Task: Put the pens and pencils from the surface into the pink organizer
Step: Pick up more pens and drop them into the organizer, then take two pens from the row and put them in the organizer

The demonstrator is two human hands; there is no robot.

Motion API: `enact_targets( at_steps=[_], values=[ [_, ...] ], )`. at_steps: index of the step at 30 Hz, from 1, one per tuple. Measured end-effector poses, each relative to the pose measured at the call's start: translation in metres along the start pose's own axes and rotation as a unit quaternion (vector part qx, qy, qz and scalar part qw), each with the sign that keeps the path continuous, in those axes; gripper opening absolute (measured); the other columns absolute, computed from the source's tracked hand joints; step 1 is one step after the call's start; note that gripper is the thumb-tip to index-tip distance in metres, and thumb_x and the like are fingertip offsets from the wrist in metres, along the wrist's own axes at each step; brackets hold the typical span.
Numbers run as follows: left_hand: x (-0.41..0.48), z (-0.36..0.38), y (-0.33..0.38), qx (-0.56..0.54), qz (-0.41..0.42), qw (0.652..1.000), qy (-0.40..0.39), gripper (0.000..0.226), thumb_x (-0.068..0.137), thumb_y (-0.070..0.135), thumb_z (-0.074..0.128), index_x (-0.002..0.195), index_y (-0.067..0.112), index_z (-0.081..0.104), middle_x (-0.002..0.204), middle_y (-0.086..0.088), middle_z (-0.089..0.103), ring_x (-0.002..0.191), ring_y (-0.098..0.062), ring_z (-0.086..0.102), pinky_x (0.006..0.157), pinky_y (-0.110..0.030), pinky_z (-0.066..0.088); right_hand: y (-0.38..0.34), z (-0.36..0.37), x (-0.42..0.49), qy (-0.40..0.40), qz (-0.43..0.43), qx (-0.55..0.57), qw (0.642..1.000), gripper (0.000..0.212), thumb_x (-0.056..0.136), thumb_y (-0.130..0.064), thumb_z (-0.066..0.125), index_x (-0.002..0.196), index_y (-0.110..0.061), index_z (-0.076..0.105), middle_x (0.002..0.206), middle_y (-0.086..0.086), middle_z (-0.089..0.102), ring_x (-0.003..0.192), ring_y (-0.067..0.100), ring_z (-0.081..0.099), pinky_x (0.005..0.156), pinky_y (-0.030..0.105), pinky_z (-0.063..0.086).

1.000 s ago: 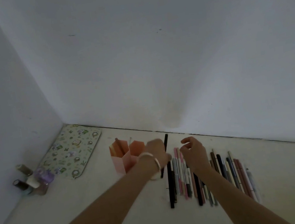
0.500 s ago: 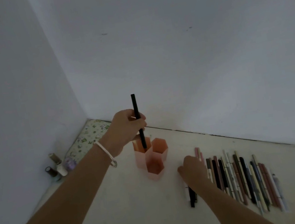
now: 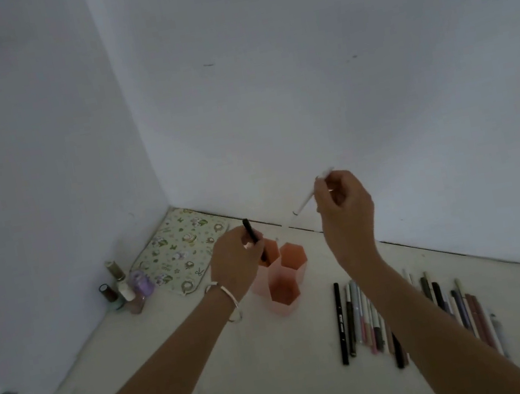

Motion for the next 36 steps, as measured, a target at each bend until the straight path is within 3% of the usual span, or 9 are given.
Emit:
enact_targets(
  at_steps=[2, 6, 10, 13, 17, 21, 25, 28, 36],
  values=[
    [-0.001, 0.005, -0.008, 0.012, 0.004, 1.000, 0.001, 0.011, 0.077, 0.011, 0.071, 0.080, 0.020, 0.066, 0.077, 0.011, 0.062, 0.079, -0.012, 0.060, 0.059, -0.002, 0.035, 0.007, 0.007, -0.011, -0.015, -0.005, 0.003, 1.000, 0.014, 0.096, -0.019, 0.055, 0.084, -0.020, 0.060, 0.060, -0.013, 0.058, 0.046, 0.001, 0.041, 0.045, 0.014, 0.034],
    [0.002, 0.000, -0.011, 0.017, 0.034, 0.999, 0.029, 0.039, 0.069, 0.023, 0.076, 0.106, 0.025, 0.063, 0.097, 0.012, 0.059, 0.084, -0.006, 0.054, 0.066, -0.009, 0.036, 0.025, 0.018, -0.025, -0.027, -0.014, -0.003, 1.000, 0.014, 0.096, -0.020, 0.056, 0.084, -0.023, 0.061, 0.064, -0.015, 0.059, 0.047, -0.001, 0.045, 0.047, 0.008, 0.033],
    [0.000, -0.026, -0.003, -0.031, 0.044, 0.993, 0.103, 0.033, 0.071, 0.009, 0.065, 0.097, 0.028, 0.059, 0.090, 0.012, 0.062, 0.077, -0.007, 0.057, 0.069, -0.019, 0.047, 0.043, 0.031, -0.032, -0.046, -0.006, -0.039, 0.998, 0.011, 0.094, -0.024, 0.057, 0.086, -0.024, 0.064, 0.073, -0.013, 0.064, 0.054, 0.001, 0.055, 0.053, 0.011, 0.041],
    [-0.011, -0.032, 0.013, -0.048, 0.059, 0.991, 0.112, 0.028, 0.069, 0.007, 0.058, 0.085, 0.029, 0.057, 0.080, 0.012, 0.062, 0.071, -0.005, 0.057, 0.062, -0.016, 0.043, 0.058, 0.042, -0.039, -0.108, -0.001, -0.107, 0.988, 0.014, 0.091, -0.033, 0.057, 0.092, -0.024, 0.067, 0.086, -0.013, 0.066, 0.068, 0.004, 0.061, 0.068, 0.023, 0.053],
    [-0.033, -0.003, 0.039, -0.066, 0.088, 0.993, 0.051, 0.018, 0.067, 0.022, 0.056, 0.080, 0.035, 0.055, 0.076, 0.014, 0.061, 0.067, -0.001, 0.058, 0.060, -0.010, 0.046, 0.072, 0.027, -0.035, -0.118, -0.018, -0.185, 0.976, 0.029, 0.086, -0.012, 0.060, 0.115, -0.011, 0.068, 0.108, 0.000, 0.066, 0.081, 0.010, 0.062, 0.083, 0.031, 0.054],
    [-0.052, 0.069, 0.048, 0.092, 0.116, 0.986, -0.072, 0.012, 0.080, 0.019, 0.058, 0.087, 0.027, 0.062, 0.073, 0.015, 0.060, 0.068, 0.001, 0.056, 0.070, -0.003, 0.043, 0.075, -0.030, -0.011, -0.026, 0.032, -0.152, 0.987, 0.033, 0.086, -0.003, 0.055, 0.115, -0.015, 0.066, 0.098, -0.004, 0.065, 0.070, -0.004, 0.058, 0.064, 0.008, 0.047],
    [-0.068, 0.144, 0.020, 0.172, 0.015, 0.956, -0.237, 0.018, 0.094, 0.014, 0.046, 0.105, 0.009, 0.059, 0.108, -0.006, 0.063, 0.103, -0.022, 0.060, 0.088, -0.025, 0.048, 0.087, -0.081, -0.002, 0.008, 0.063, -0.142, 0.988, 0.027, 0.090, -0.001, 0.053, 0.108, -0.016, 0.066, 0.090, -0.005, 0.066, 0.053, -0.005, 0.052, 0.052, 0.005, 0.041],
    [-0.073, 0.165, 0.007, 0.253, -0.016, 0.932, -0.258, 0.024, 0.095, 0.012, 0.043, 0.115, 0.005, 0.055, 0.123, -0.013, 0.059, 0.113, -0.029, 0.058, 0.092, -0.033, 0.046, 0.105, -0.105, -0.007, 0.017, 0.083, -0.152, 0.985, 0.024, 0.092, -0.004, 0.053, 0.105, -0.017, 0.067, 0.090, -0.006, 0.067, 0.048, -0.002, 0.051, 0.048, 0.008, 0.040],
    [-0.069, 0.183, 0.007, 0.287, -0.020, 0.920, -0.266, 0.021, 0.093, 0.015, 0.054, 0.112, 0.008, 0.057, 0.119, -0.011, 0.061, 0.108, -0.027, 0.060, 0.086, -0.032, 0.048, 0.139, -0.128, -0.023, 0.030, 0.120, -0.167, 0.978, 0.024, 0.090, -0.001, 0.053, 0.100, -0.018, 0.067, 0.085, -0.008, 0.066, 0.047, -0.003, 0.050, 0.044, 0.007, 0.038]
  ],
)
Point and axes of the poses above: each hand's wrist, its own x-axis towards the middle knuckle, its own z-axis out of the palm, y = z × x, the point moved 4 cm from there along x, towards the middle knuckle
